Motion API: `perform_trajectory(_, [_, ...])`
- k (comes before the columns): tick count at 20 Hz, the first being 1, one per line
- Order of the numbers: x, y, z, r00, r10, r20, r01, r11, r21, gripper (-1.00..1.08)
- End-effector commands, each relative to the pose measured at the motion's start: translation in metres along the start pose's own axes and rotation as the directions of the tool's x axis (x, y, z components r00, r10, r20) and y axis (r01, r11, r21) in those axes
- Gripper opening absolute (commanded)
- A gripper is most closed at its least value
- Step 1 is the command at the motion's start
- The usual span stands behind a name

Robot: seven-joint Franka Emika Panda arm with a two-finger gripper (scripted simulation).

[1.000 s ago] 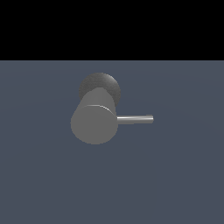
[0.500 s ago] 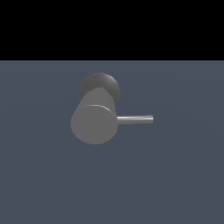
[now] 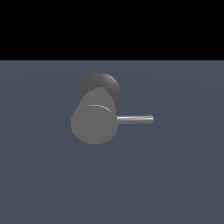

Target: Turn on the faucet by rotating a designated handle.

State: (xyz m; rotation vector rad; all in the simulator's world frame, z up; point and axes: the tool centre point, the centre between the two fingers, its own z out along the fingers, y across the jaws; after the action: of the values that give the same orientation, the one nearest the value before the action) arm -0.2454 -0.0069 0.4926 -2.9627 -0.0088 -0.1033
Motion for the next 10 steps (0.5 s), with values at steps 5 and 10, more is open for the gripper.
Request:
perform_trajectory(5, [0.005,-0.003,-0.023,0.993,-0.021,-0.113,0.041,0.984,0.174,-1.00])
perform_trajectory(10, [0.010,-0.001,-0.051,0.970,-0.014,-0.242,0.102,0.930,0.353,-1.00])
